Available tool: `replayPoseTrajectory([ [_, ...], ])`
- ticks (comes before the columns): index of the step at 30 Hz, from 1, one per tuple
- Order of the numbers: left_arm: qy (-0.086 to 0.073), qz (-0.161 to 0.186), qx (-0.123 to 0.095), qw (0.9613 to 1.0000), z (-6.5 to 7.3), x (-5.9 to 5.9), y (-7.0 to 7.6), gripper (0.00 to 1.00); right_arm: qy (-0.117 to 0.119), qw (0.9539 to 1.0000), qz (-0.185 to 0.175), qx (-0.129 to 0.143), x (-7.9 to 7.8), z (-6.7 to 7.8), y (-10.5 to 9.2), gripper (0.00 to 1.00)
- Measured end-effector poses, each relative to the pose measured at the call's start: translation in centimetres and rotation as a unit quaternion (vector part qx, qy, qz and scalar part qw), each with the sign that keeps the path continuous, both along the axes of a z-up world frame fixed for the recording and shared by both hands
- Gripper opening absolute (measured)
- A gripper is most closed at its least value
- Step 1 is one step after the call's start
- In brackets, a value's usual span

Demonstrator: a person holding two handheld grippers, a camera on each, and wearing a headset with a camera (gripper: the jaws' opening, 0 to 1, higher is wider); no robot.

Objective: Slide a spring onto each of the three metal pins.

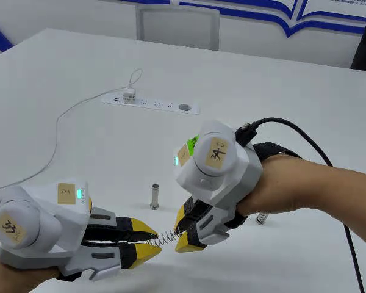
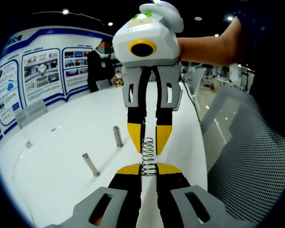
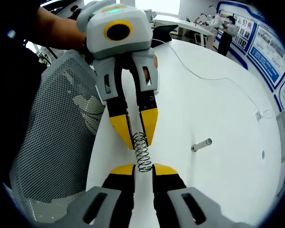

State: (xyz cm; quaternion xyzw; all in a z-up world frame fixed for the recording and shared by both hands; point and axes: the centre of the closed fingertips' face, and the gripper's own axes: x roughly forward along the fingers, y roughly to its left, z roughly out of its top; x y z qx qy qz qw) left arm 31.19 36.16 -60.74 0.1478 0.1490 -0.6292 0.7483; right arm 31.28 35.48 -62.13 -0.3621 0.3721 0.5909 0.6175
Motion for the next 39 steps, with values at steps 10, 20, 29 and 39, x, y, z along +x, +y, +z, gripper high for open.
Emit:
replayPoseTrajectory([
  [10,0.001,0.002,0.001,1.0000,0.0,0.0,0.0,0.10,-0.006,0.9998,0.001,0.021,0.0,1.5,1.0,0.12],
  [20,0.000,0.007,-0.002,1.0000,0.2,0.2,0.1,0.10,-0.016,0.9994,0.009,0.030,-0.1,2.5,2.2,0.12],
  [29,0.001,0.009,-0.003,1.0000,0.3,0.2,0.1,0.10,-0.021,0.9991,0.018,0.031,-0.1,2.8,3.0,0.12],
  [39,0.001,0.017,-0.010,0.9998,0.3,0.6,0.0,0.11,-0.024,0.9991,0.019,0.028,0.2,2.8,3.2,0.12],
])
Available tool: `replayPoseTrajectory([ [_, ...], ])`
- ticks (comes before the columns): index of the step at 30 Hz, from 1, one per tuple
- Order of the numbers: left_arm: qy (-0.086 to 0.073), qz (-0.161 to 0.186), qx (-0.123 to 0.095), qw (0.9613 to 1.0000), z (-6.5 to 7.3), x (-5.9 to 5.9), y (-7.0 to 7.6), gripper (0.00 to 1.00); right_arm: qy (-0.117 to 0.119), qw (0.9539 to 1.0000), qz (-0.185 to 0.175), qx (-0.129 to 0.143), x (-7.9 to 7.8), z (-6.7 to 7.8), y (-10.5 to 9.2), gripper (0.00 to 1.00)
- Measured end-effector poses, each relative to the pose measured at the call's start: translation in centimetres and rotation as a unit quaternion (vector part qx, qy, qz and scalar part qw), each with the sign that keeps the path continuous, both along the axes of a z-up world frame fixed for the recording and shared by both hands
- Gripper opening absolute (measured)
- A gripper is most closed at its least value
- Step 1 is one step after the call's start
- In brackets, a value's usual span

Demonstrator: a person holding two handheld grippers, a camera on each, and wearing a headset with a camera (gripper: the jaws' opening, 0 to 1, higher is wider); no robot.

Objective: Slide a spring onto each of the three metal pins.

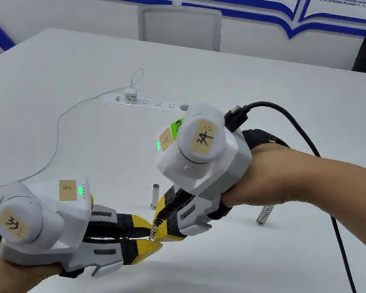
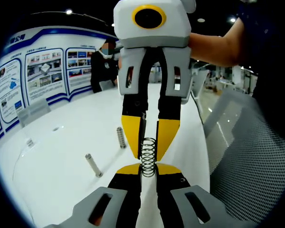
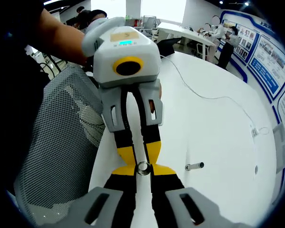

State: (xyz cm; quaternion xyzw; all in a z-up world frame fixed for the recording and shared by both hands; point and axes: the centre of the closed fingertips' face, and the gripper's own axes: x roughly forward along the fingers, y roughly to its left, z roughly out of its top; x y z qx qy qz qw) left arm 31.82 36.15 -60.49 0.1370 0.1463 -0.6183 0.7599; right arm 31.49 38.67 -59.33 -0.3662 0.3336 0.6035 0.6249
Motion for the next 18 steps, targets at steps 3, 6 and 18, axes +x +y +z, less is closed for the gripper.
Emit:
replayPoseTrajectory([
  [3,-0.002,0.001,-0.001,1.0000,0.0,0.1,0.0,0.12,0.001,1.0000,-0.001,-0.001,0.1,0.0,0.0,0.12],
  [6,0.000,0.004,-0.002,1.0000,0.1,0.1,0.1,0.16,0.000,1.0000,-0.001,-0.004,0.3,0.0,-0.1,0.12],
  [18,0.007,0.032,-0.005,0.9995,-0.1,0.9,1.1,0.33,-0.008,0.9998,-0.015,-0.009,1.5,0.4,-0.6,0.12],
])
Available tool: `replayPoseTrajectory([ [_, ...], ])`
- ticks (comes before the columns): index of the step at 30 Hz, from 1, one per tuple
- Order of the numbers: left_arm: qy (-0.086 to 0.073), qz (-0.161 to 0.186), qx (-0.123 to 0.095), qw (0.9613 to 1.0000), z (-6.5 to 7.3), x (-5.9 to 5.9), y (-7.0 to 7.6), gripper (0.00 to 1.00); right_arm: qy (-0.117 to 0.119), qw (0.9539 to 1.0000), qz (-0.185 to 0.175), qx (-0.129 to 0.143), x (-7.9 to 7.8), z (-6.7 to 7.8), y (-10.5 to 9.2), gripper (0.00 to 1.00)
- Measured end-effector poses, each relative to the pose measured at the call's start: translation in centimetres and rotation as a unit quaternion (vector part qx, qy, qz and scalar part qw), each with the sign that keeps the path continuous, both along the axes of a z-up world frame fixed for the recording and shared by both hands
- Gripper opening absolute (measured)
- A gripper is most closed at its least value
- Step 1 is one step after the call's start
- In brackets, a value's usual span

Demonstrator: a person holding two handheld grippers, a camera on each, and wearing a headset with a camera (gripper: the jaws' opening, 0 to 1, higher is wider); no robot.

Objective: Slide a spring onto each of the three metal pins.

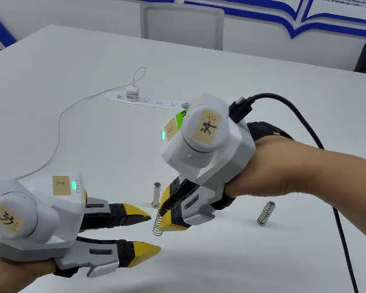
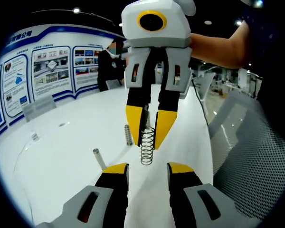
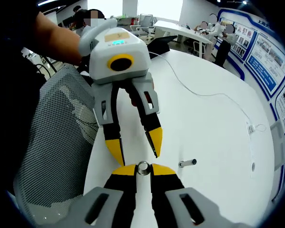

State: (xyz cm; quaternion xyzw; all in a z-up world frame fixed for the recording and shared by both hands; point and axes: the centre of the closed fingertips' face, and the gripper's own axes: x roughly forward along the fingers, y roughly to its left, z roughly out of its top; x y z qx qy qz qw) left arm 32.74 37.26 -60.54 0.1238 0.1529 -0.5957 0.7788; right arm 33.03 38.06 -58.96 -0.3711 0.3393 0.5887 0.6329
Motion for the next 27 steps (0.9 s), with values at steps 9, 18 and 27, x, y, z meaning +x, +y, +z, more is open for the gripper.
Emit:
replayPoseTrajectory([
  [9,0.002,0.020,0.000,0.9998,-0.2,0.7,0.7,0.45,-0.012,0.9998,-0.017,0.002,1.7,0.8,-0.6,0.12],
  [18,0.009,0.035,-0.002,0.9993,-0.2,0.8,1.3,0.52,-0.023,0.9991,-0.036,0.001,3.7,1.1,-1.1,0.12],
  [27,0.014,0.047,-0.004,0.9988,-0.2,0.9,1.5,0.57,-0.045,0.9970,-0.063,0.008,6.6,1.5,-1.2,0.12],
])
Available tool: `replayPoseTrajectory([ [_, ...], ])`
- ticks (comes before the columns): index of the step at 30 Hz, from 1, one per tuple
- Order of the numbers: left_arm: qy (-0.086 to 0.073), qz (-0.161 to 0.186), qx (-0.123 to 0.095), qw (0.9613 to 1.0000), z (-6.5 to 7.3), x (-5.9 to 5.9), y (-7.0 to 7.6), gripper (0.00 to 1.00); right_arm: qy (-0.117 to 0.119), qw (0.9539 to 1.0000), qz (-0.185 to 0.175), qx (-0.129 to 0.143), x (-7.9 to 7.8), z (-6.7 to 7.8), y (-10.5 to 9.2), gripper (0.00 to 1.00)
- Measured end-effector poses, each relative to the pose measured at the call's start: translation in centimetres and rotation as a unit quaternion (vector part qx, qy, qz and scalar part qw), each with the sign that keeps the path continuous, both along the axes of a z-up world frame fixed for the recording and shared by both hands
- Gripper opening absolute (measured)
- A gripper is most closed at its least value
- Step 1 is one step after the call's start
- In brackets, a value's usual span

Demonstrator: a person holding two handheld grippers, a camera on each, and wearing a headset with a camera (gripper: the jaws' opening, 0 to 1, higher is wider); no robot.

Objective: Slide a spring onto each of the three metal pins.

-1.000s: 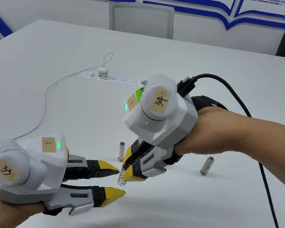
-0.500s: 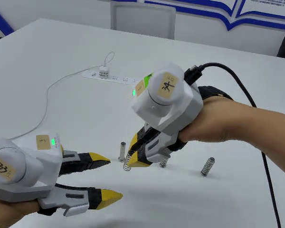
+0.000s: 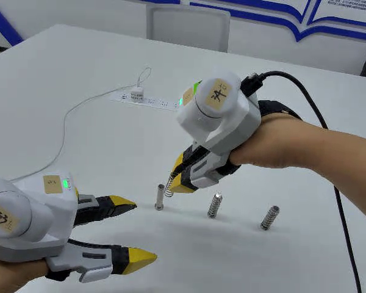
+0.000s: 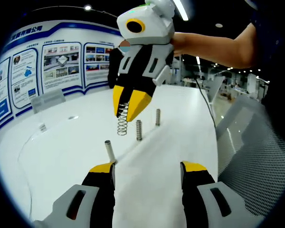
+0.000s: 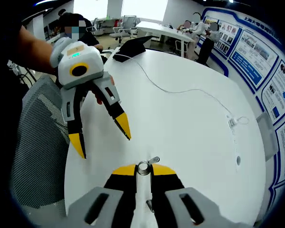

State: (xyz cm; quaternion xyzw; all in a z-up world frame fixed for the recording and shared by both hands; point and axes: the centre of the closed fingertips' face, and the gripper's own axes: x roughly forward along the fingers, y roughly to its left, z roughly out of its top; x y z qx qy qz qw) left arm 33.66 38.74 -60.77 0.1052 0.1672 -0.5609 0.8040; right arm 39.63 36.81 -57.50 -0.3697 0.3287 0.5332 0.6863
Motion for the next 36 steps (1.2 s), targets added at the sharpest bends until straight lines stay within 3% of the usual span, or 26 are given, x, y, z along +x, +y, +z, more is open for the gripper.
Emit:
replayPoseTrajectory([
  [12,0.004,0.007,0.001,1.0000,-0.3,0.2,0.4,0.59,-0.002,0.9999,-0.012,-0.004,2.1,-0.8,0.3,0.12],
  [36,0.013,0.015,0.002,0.9998,-1.0,0.7,1.2,0.59,0.026,0.9991,-0.007,-0.031,2.7,-3.6,1.0,0.12],
])
